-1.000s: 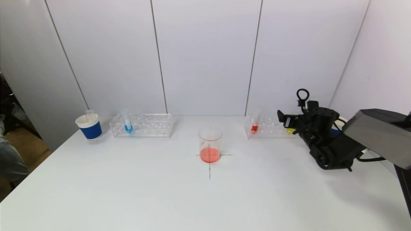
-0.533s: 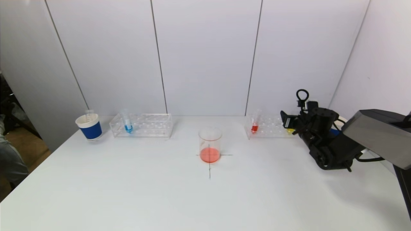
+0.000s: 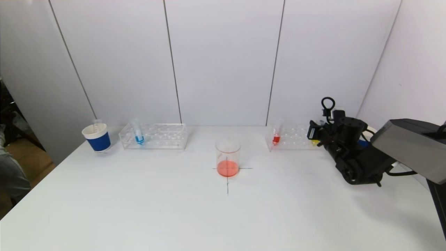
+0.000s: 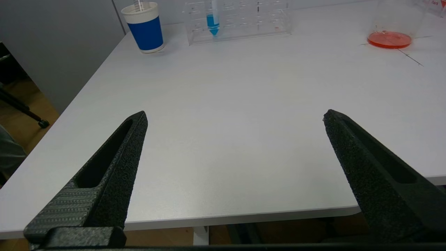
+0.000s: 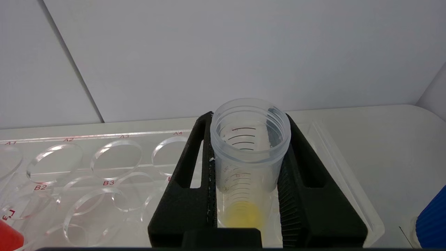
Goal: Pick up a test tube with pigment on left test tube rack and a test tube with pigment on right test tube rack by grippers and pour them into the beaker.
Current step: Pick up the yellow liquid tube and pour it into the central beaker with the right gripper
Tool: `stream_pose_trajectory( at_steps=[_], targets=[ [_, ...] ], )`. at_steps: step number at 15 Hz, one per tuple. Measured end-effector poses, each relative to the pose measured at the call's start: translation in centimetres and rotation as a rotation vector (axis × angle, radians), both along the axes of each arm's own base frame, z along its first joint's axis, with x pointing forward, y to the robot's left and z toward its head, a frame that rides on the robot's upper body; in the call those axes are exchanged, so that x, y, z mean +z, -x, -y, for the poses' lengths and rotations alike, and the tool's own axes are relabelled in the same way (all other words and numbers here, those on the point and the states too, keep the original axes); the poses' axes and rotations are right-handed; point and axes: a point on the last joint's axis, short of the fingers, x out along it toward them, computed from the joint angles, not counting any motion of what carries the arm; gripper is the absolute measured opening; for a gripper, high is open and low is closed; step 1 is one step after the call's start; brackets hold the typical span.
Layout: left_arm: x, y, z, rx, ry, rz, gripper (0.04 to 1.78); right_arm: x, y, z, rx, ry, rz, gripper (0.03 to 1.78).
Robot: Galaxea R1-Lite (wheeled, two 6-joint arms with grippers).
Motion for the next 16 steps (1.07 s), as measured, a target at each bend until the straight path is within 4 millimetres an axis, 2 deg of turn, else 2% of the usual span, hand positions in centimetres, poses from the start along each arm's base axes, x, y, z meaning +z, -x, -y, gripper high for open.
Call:
stream_pose_trajectory(
  at_steps=[9,16],
  targets=[
    [0.0,0.0,0.0,0.001,0.0,0.0,1.76,0.7,0.2,-0.5,0.008,0.003,-0.011,0.55],
    [0.0,0.0,0.0,0.001,0.0,0.0,1.76,3.7,0.6,-0.4,0.011,0.007,-0.007,0.55]
  ],
)
